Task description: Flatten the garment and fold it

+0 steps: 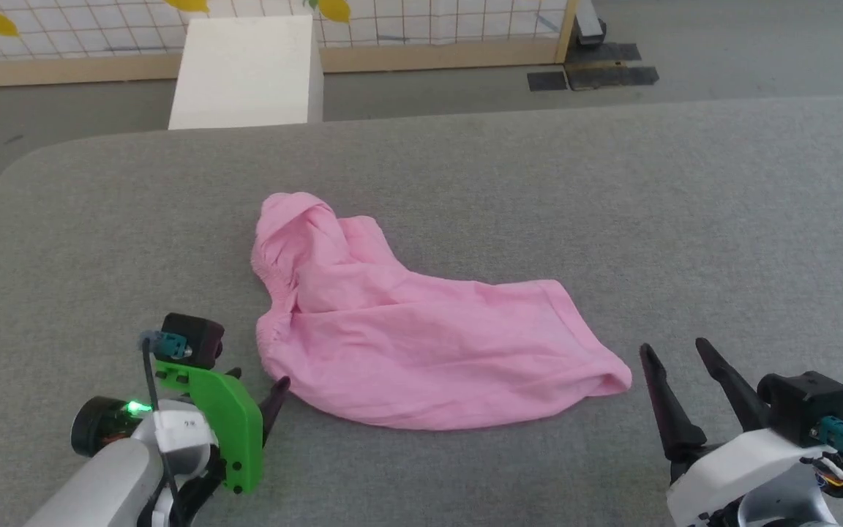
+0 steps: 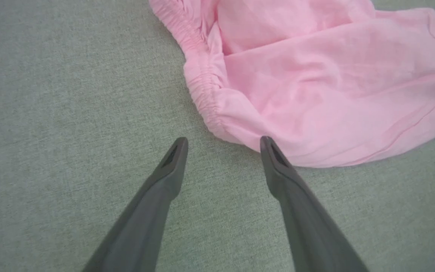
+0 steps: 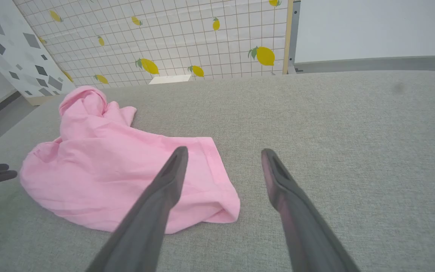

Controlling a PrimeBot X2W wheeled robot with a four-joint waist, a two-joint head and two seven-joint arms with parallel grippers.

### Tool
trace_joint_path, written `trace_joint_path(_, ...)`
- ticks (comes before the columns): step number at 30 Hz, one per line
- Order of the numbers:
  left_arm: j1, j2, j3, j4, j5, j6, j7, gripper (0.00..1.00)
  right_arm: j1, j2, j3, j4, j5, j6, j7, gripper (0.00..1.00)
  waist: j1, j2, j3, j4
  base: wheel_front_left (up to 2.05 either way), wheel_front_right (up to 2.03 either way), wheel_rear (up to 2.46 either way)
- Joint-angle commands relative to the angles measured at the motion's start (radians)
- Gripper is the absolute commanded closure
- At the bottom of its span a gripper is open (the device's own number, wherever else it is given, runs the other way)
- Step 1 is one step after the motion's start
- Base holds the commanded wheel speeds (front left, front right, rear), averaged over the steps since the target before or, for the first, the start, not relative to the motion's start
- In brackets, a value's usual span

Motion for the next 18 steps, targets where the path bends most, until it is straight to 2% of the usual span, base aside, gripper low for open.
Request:
trace_joint_path(1, -0.03, 0.0, -0.005, 0.024, -0.005, -0.013, 0.01, 0.0, 0.004, 0.002, 0.002, -0.008, -0.004, -0.002, 0.003, 0.0, 0.0, 0.0072, 0.021, -0.018, 0.0, 0.0, 0.0)
trace_joint_path(8, -0.108, -0.039, -0.021, 0.141, -0.016, -0.057, 0.033, 0.0, -0.009, 0.002, 0.005, -0.008, 0.002, -0.002, 0.003, 0.0, 0.0, 0.0072, 0.069, -0.044, 0.0, 0.0, 0.0)
trace_joint_path(13, -0.126, -0.054, -0.08, 0.248, -0.042, -0.104, 0.153, 0.0, -0.022, 0.002, 0.006, -0.003, 0.003, -0.002, 0.001, 0.0, 0.0, 0.0072, 0.091, -0.059, 0.0, 0.0, 0.0)
trace_joint_path(14, -0.126, -0.056, -0.091, 0.262, -0.043, -0.112, 0.168, 0.1, -0.024, 0.002, 0.006, -0.002, 0.003, -0.002, 0.002, 0.0, 0.0, 0.0072, 0.093, -0.062, 0.0, 0.0, 0.0)
trace_joint_path(15, -0.122, -0.062, -0.102, 0.276, -0.051, -0.122, 0.187, 0.76, -0.026, 0.002, 0.003, -0.001, 0.004, -0.002, 0.002, 0.0, 0.0, 0.0072, 0.096, -0.064, 0.0, 0.0, 0.0)
trace_joint_path(16, -0.118, -0.067, -0.108, 0.283, -0.059, -0.131, 0.199, 1.0, -0.027, 0.002, -0.001, 0.0, 0.004, -0.002, 0.003, 0.0, 0.0, 0.0072, 0.098, -0.064, 0.0, 0.0, 0.0)
trace_joint_path(18, -0.106, -0.073, -0.117, 0.287, -0.071, -0.143, 0.21, 1.0, -0.03, 0.002, -0.01, 0.003, 0.007, -0.002, 0.007, 0.0, 0.0, 0.0072, 0.1, -0.065, 0.0, 0.0, 0.0)
